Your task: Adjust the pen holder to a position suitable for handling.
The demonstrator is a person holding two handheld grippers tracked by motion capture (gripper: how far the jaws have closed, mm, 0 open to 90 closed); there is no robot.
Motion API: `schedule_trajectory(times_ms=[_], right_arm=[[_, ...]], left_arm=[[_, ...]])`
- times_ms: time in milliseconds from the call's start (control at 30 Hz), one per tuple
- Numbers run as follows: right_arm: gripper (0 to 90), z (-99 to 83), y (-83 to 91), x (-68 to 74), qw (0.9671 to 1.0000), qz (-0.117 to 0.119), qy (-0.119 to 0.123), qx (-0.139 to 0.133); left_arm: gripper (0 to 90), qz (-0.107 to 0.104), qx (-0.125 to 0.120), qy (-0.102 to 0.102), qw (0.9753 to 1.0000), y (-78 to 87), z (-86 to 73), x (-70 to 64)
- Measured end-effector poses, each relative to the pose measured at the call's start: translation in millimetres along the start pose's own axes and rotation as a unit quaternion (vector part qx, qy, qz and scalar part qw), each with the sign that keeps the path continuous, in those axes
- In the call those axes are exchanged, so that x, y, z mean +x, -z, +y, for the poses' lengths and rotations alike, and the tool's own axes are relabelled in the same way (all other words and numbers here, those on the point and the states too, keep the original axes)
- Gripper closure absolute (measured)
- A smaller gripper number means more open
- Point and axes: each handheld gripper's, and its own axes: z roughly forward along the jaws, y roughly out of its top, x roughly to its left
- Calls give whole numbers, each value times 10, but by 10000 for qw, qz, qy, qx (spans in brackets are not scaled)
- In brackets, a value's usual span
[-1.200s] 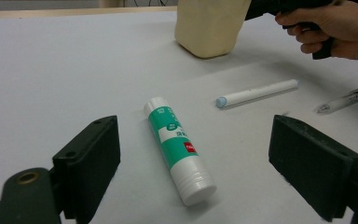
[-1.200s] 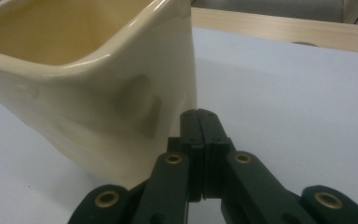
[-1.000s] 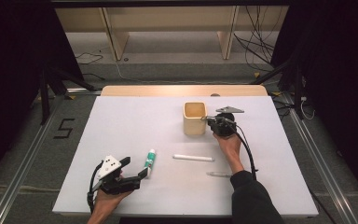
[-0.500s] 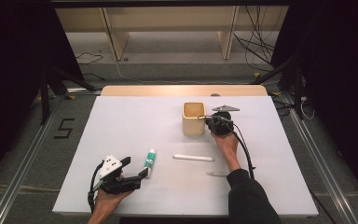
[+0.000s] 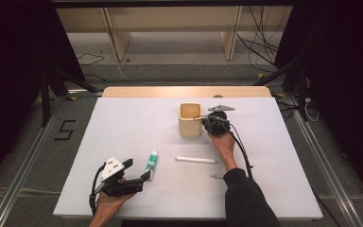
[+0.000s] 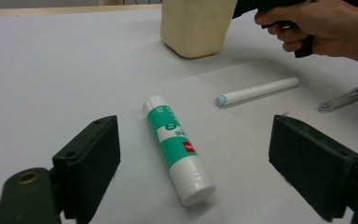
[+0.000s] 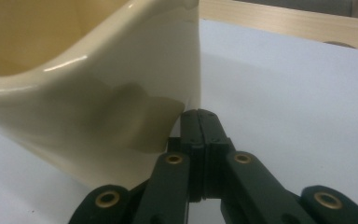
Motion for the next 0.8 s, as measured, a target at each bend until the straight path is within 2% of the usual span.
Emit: schedule_trajectory(times_ms=[567, 700, 800], right_arm=[[900, 70, -114, 115, 9999, 160, 19, 22], [865, 72, -83, 88, 9998, 213, -7, 3], [811, 80, -3, 52, 9999, 148, 7, -14]], left_arm=[[163, -31, 15, 24, 10000, -6, 1, 2], [162, -17, 24, 26, 10000, -3, 1, 11], [163, -8, 17, 56, 10000, -6, -1, 10]])
